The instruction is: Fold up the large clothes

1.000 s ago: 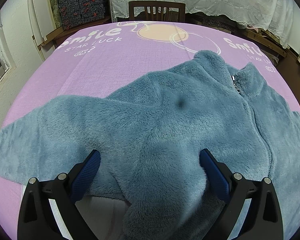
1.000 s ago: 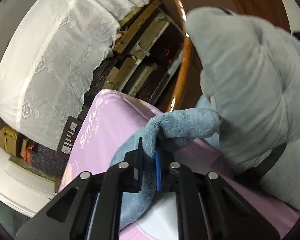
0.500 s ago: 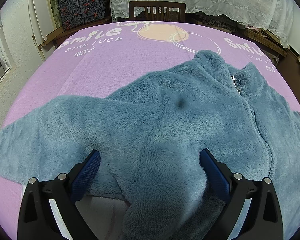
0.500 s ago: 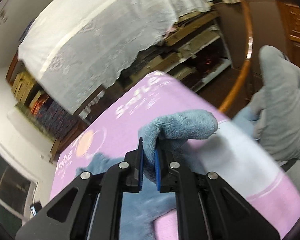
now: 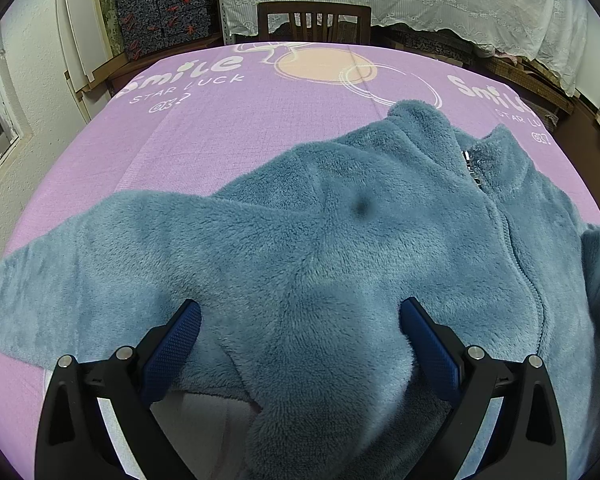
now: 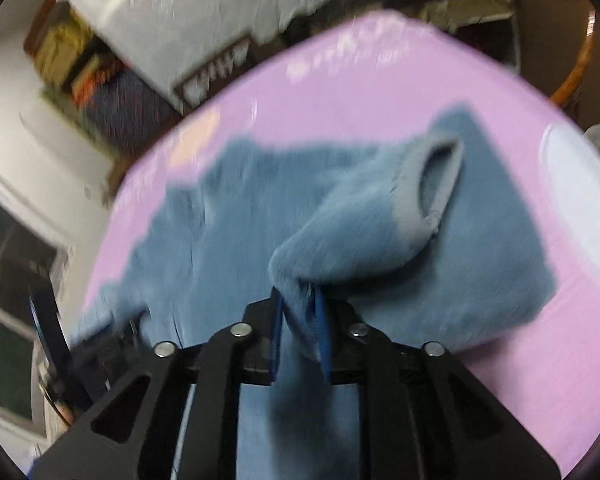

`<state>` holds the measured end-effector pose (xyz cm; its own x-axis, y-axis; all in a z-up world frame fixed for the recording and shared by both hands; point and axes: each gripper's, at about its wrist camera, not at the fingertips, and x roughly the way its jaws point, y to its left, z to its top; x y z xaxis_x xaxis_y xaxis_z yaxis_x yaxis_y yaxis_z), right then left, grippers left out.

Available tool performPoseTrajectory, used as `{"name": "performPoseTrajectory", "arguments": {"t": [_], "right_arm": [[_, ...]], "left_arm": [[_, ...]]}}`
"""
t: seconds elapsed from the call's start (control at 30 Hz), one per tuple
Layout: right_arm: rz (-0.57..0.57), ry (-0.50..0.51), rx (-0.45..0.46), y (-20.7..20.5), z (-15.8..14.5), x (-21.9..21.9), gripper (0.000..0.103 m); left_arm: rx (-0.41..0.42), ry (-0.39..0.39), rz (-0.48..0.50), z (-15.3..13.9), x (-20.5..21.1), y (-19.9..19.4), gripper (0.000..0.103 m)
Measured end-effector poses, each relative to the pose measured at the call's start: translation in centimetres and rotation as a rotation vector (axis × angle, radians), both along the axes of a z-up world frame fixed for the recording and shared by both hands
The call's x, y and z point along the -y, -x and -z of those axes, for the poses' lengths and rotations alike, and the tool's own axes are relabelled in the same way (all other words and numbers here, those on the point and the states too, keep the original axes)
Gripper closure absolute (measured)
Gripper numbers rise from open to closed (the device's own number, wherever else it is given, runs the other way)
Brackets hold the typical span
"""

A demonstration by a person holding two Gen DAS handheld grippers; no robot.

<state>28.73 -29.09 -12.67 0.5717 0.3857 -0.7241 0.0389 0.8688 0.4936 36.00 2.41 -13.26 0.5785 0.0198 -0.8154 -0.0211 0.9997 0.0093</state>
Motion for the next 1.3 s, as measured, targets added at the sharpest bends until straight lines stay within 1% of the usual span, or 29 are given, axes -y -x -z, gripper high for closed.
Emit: {"name": "performPoseTrajectory", "arguments": {"t": [0.03, 0.07, 0.13, 0.23, 0.27, 0.3, 0.33, 0.4, 0.43, 0.47, 0.53, 0.6, 0.63, 0.73, 0.83, 0.9, 0.93, 1.1, 1.2, 1.27, 1.3], "right_arm": [[-0.017, -0.002, -0.001, 0.5, 0.0, -0.1, 0.077], [-0.033, -0.009, 0.003, 1.1, -0.5, 0.1, 0.068], [-0.033, -0.039, 0.029, 2.5, -1.3, 1.0, 0.054], [0.007, -0.077, 0.102, 5.0, -3.1, 3.2, 0.053], [0.032, -0.084, 0.127, 5.5, -3.8, 4.2, 0.053], [0.078, -0.082, 0.154, 6.0, -4.5, 5.4, 0.053], [0.149, -0.065, 0.184, 6.5, -5.4, 7.1, 0.053], [0.23, -0.063, 0.214, 6.5, -6.4, 9.3, 0.054], [0.272, -0.088, 0.223, 6.0, -6.9, 10.6, 0.054], [0.29, -0.097, 0.227, 5.7, -7.1, 11.2, 0.054], [0.344, -0.079, 0.238, 4.5, -7.6, 12.5, 0.054], [0.384, -0.063, 0.23, 3.4, -7.2, 13.1, 0.054], [0.394, -0.068, 0.217, 3.0, -6.7, 13.6, 0.054], [0.413, -0.135, 0.178, 1.7, -3.9, 14.9, 0.054], [0.412, -0.172, 0.173, 1.4, -1.7, 15.4, 0.054], [0.365, -0.217, 0.144, 0.4, -0.6, 15.5, 0.054], [0.356, -0.227, 0.15, 0.3, -0.6, 15.5, 0.054], [0.36, -0.132, 0.182, 0.3, -1.6, 14.9, 0.054], [0.366, -0.152, 0.176, 0.5, -1.2, 15.2, 0.054], [0.372, -0.162, 0.169, 0.5, -1.0, 15.4, 0.054], [0.373, -0.162, 0.167, 0.5, -0.8, 15.5, 0.054]], "left_arm": [[0.0, 0.0, 0.0, 0.0, 0.0, 0.0, 0.003], [0.0, 0.0, 0.001, 0.0, 0.0, 0.0, 0.003], [0.0, -0.003, 0.003, 0.0, 0.0, 0.1, 0.003], [0.014, -0.04, 0.025, -0.5, 0.7, 0.7, 0.004], [0.037, -0.068, 0.04, -1.1, 1.3, 1.3, 0.004], [0.055, -0.087, 0.053, -1.6, 2.0, 1.7, 0.004], [0.074, -0.098, 0.077, -2.1, 3.0, 2.3, 0.004], [0.105, -0.099, 0.18, -3.5, 6.0, 3.5, 0.004], [0.111, -0.102, 0.249, -4.2, 8.3, 4.1, 0.003], [0.11, -0.108, 0.303, -4.5, 10.1, 4.5, 0.003], [0.111, -0.131, 0.41, -5.1, 14.2, 5.2, 0.003], [0.119, -0.152, 0.481, -5.0, 17.2, 5.7, 0.003], [0.129, -0.178, 0.519, -4.7, 19.0, 6.0, 0.003], [0.135, -0.226, 0.57, -3.3, 21.7, 6.1, 0.003], [0.118, -0.255, 0.578, -1.9, 23.5, 5.3, 0.003], [0.122, -0.26, 0.576, -1.6, 24.2, 4.8, 0.003], [0.129, -0.263, 0.574, -1.6, 24.4, 4.7, 0.003], [0.164, -0.265, 0.587, -1.9, 26.7, 3.8, 0.003], [0.187, -0.251, 0.563, -2.3, 27.4, 3.3, 0.003], [0.191, -0.22, 0.528, -2.5, 27.0, 2.9, 0.008], [0.187, -0.202, 0.508, -2.6, 26.6, 2.7, 0.013]]}}
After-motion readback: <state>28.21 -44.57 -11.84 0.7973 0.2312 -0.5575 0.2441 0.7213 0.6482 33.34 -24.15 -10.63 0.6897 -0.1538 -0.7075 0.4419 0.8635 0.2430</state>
